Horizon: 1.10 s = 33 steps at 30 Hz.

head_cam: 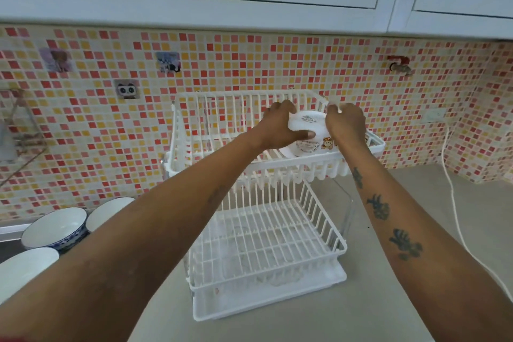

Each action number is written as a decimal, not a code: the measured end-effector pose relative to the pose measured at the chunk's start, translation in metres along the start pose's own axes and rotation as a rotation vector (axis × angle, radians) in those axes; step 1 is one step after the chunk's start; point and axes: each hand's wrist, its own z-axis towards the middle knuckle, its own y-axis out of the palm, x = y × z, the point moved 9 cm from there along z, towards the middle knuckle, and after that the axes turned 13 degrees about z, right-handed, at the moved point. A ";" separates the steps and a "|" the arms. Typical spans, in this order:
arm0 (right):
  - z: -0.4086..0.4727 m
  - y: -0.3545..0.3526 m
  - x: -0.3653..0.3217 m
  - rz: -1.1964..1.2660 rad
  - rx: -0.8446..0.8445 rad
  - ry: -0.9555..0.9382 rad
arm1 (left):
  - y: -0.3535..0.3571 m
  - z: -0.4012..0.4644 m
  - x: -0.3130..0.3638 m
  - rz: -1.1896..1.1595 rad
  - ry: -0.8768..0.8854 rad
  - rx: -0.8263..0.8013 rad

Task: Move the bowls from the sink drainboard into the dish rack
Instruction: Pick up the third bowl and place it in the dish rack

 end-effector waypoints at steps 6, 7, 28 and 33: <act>-0.043 0.017 -0.074 0.129 0.034 -0.270 | -0.081 -0.048 -0.032 -0.181 -0.077 0.213; -0.055 0.030 -0.091 0.158 -0.005 -0.292 | -0.098 -0.060 -0.042 -0.210 -0.100 0.271; -0.357 0.424 -0.139 0.342 -1.073 0.032 | -0.191 -0.389 -0.417 -0.490 -1.051 0.714; -0.392 0.474 -0.021 0.153 -1.196 0.452 | -0.082 -0.446 -0.476 -0.766 -1.348 0.597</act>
